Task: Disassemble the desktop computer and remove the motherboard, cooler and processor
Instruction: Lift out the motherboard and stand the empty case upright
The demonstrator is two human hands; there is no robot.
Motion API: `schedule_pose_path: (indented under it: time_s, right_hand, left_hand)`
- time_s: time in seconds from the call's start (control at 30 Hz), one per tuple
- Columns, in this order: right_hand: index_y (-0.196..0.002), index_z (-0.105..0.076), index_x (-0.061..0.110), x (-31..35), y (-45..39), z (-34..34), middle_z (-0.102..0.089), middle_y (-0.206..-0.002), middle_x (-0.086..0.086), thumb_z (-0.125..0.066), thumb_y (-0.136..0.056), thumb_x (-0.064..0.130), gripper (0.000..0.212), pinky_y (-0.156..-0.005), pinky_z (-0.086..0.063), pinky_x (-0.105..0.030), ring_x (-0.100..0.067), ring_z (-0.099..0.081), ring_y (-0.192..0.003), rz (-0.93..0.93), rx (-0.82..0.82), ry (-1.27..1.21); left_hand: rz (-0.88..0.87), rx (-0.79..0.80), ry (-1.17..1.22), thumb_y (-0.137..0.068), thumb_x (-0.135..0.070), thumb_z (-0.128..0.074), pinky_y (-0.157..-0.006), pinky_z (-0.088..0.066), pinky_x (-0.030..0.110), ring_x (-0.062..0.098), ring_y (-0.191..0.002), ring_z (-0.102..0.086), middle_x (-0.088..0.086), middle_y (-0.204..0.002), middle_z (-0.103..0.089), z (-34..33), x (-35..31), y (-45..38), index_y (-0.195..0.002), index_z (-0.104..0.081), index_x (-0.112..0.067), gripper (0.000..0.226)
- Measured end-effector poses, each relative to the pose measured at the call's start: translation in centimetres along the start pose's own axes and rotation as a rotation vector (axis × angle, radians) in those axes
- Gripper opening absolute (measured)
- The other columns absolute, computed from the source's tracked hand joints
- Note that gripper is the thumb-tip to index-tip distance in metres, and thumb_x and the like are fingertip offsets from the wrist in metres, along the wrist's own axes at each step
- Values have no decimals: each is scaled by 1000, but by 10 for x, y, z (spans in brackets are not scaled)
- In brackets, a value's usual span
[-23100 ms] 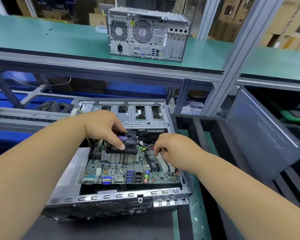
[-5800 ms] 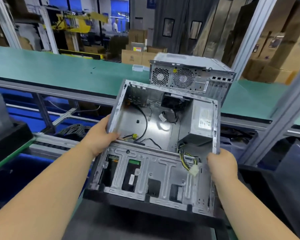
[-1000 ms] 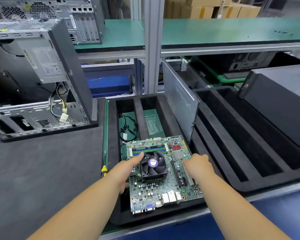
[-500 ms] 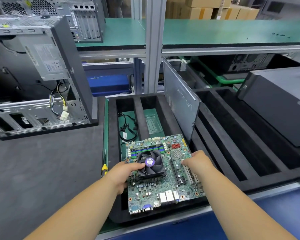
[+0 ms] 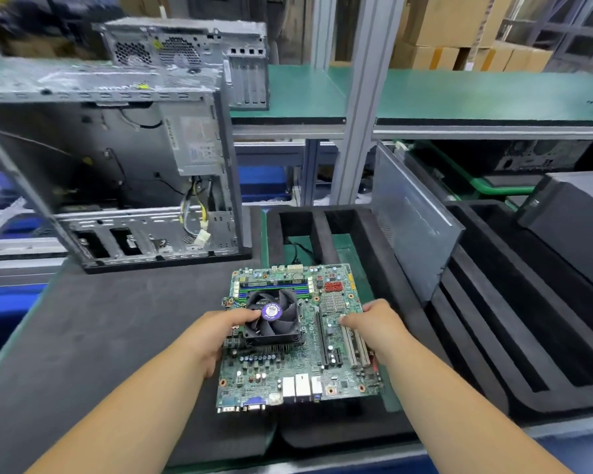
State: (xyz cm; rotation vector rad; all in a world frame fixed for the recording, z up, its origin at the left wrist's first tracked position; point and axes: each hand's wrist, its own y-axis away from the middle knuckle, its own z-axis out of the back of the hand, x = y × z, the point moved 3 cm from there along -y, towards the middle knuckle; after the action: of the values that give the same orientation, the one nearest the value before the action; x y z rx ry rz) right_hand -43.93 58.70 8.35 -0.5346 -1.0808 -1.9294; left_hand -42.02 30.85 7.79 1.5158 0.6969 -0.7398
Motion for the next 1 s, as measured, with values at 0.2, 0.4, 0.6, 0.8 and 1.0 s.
schedule_pose_path:
  time_s: [0.2,0.4,0.6,0.8,1.0]
  right_hand:
    - [-130,-40,11,45,18,-69,-52,-116,-5,-76,-77,35,69,-78,-45,-34,-21,-54,-96,74,49,82]
    - [-122,-40,15,80,36,-142,-57,-101,-3,-73,-73,42,66,-61,-44,-29,-17,-58,-78,123,79,200]
    - [-124,-40,13,101,42,-205,-58,-95,-2,-70,-74,49,68,-56,-40,-27,-16,-59,-77,163,106,330]
    - [-128,-35,8,106,37,-236,-57,-108,-6,-63,-82,49,68,-52,-37,-27,-16,-56,-77,151,116,458]
    - [-125,-38,7,109,34,-236,-54,-110,-6,-63,-84,51,65,-54,-38,-28,-19,-57,-83,190,88,589]
  left_hand:
    - [0,-102,79,-44,-48,-86,-114,-28,56,35,-136,-40,12,-143,-50,84,3,17,-113,-71,-22,76]
    - [34,-209,136,-74,-31,-80,-113,-30,52,33,-134,-42,14,-141,-52,167,16,23,-109,-72,-18,38]
    - [65,-314,143,-70,-21,-81,-99,-41,39,22,-109,-56,10,-127,-61,228,30,23,-95,-70,-15,27]
    - [40,-333,29,-68,-25,-85,-103,-37,43,30,-124,-46,14,-135,-53,257,32,10,-127,-55,-5,70]
    - [47,-337,-29,-71,-27,-83,-89,-34,36,22,-106,-48,8,-117,-57,257,34,-1,-110,-60,-8,49]
